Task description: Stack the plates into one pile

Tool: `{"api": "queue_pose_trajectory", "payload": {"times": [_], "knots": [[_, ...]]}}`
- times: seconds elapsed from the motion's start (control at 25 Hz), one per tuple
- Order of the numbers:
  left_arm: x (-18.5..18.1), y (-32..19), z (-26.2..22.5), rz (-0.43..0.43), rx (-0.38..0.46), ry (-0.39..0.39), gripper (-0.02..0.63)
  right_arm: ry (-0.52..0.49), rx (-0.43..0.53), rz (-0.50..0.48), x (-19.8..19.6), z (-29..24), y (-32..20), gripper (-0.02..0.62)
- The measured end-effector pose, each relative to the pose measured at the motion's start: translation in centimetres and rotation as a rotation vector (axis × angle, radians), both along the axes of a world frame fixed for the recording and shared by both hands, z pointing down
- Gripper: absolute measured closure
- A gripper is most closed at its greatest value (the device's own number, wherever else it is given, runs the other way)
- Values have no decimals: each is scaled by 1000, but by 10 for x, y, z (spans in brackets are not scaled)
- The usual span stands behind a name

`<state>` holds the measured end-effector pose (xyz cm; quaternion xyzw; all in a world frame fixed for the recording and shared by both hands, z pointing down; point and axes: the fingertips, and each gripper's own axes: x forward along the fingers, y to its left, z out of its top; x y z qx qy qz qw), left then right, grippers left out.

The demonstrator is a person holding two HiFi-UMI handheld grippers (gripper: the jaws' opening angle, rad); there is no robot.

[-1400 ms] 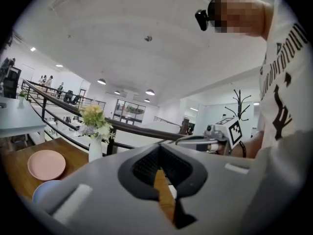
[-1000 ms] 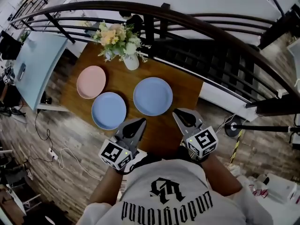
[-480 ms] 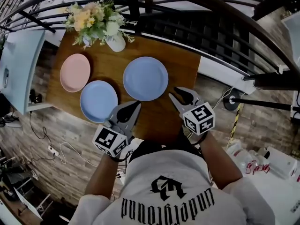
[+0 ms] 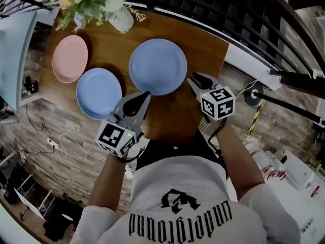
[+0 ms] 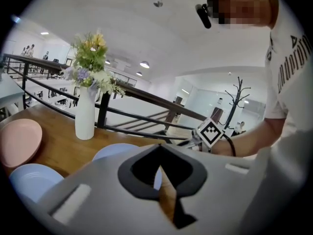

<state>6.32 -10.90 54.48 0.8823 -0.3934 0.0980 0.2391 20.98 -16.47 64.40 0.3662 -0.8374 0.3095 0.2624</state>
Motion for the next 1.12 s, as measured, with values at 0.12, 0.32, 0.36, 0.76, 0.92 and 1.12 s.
{"api": "queue_pose_trajectory", "payload": {"times": [0.12,0.32,0.36,0.76,0.92,1.12], "knots": [[6,-3,24,2,-27,-24,560,25,-44,1,6,29,-8,511],[8,-7,58,-7,-69,-42,560,56,-100,12,11,64,-16,511],[7,-8,64,-9,-75,-43,560,58,-107,10,8,69,-17,511],[11,-18,93,-13,-123,-56,560,47,-173,-16,0,96,-29,512],[10,-18,96,-17,-129,-56,560,45,-179,-8,-2,98,-33,512],[9,-13,101,-22,-140,-63,560,76,-172,-11,-3,98,-39,515]]}}
